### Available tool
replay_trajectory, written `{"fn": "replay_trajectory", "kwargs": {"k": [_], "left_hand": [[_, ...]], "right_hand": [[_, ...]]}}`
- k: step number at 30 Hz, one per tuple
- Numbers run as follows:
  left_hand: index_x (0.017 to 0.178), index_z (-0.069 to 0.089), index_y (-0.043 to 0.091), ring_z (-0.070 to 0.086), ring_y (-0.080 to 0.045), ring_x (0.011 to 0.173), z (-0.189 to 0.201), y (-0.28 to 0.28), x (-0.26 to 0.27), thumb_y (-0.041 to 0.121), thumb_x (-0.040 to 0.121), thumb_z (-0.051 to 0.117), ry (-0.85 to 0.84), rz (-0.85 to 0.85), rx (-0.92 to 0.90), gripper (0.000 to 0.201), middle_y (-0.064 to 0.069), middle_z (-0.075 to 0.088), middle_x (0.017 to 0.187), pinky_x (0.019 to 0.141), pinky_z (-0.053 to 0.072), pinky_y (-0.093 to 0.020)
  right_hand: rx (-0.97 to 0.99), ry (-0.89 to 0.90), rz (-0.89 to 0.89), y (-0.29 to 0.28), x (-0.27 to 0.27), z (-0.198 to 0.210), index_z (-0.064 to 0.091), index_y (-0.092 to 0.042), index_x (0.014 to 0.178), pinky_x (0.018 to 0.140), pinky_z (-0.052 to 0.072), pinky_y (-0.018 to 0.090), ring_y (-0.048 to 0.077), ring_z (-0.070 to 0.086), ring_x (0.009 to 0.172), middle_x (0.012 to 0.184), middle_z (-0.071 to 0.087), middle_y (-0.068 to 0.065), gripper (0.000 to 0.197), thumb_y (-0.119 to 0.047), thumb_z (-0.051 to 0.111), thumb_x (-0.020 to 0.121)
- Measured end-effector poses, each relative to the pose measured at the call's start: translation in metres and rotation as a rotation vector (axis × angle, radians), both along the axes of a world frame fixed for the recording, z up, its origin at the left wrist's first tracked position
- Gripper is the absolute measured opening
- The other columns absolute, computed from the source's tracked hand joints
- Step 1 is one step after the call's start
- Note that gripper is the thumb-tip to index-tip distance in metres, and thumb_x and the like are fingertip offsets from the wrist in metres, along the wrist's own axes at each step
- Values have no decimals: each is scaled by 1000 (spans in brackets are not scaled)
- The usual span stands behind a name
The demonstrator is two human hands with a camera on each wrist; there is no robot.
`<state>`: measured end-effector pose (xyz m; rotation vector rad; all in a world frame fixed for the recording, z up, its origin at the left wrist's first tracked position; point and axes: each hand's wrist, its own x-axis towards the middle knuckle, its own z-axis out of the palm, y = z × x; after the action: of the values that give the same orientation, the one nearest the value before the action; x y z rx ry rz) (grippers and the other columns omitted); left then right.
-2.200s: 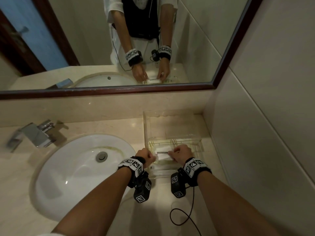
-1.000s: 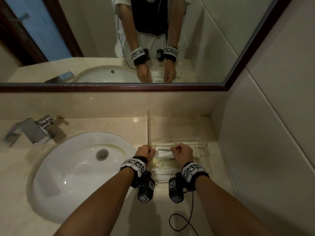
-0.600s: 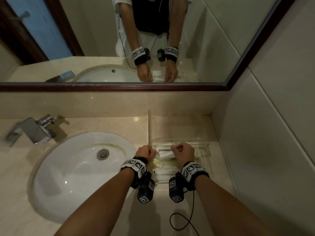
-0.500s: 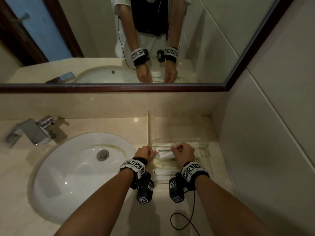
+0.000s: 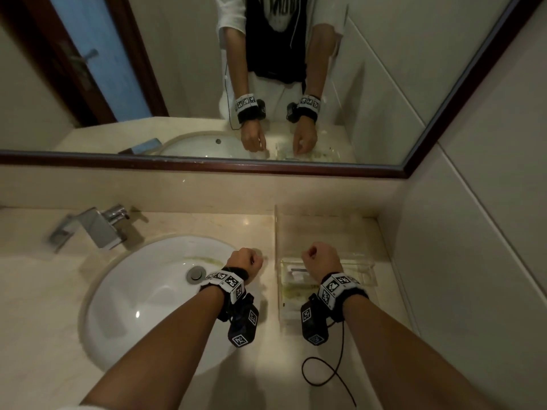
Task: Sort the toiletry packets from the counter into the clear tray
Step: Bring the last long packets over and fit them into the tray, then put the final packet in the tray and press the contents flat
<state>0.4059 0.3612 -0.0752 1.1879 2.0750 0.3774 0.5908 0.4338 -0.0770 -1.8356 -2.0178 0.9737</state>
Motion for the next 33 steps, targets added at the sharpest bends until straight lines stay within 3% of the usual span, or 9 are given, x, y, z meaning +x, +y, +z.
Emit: {"fn": "replay_trajectory", "kwargs": {"k": [4,8,12,19,26,29,33], "left_hand": [[76,61,9,64,-32,83,20,-15,-35,27,93,49,9,75,52,28,-17,64,79,64,39,-27],[71,60,10,64,-32,80,33,-35,-79,30,90,53,7,171,55,28,-12,62,77,65,41,-26],[55,44,19,52,-25,69,46,-59,-123,27,88,56,38,239,89,36,-5,54,69,63,36,-25],[55,41,20,48,-22,67,60,-105,-195,24,89,53,56,289,116,37,2,44,56,61,35,-26],[68,52,13,52,-24,70,63,-164,-266,24,89,51,80,403,97,23,-9,55,74,63,38,-27],[58,45,15,49,-25,68,58,-190,-297,23,88,53,83,463,79,32,-9,54,73,62,37,-26],[54,44,18,52,-26,71,55,-223,-337,27,88,55,116,518,51,36,-9,57,74,66,43,-29]], "right_hand": [[40,-13,124,-2,-43,21,65,-8,74,65,54,35,26,63,69,75,68,9,26,-29,55,88],[51,-41,295,-12,-92,43,53,-15,71,64,43,29,22,54,70,75,59,5,22,-27,58,89],[90,-50,369,-24,-141,59,49,-22,62,68,46,31,22,55,73,77,60,4,28,-28,60,87],[95,-89,466,-58,-221,77,55,-22,69,69,52,33,25,61,77,84,65,6,19,-32,58,85],[112,-82,590,-104,-306,85,50,-23,62,72,54,36,26,62,78,81,66,7,25,-30,58,84],[113,-86,654,-125,-343,85,46,-21,57,70,55,37,28,62,75,80,66,10,28,-27,56,83],[103,-109,734,-150,-391,83,55,-10,60,64,52,37,30,60,69,75,65,18,29,-23,56,85]]}}
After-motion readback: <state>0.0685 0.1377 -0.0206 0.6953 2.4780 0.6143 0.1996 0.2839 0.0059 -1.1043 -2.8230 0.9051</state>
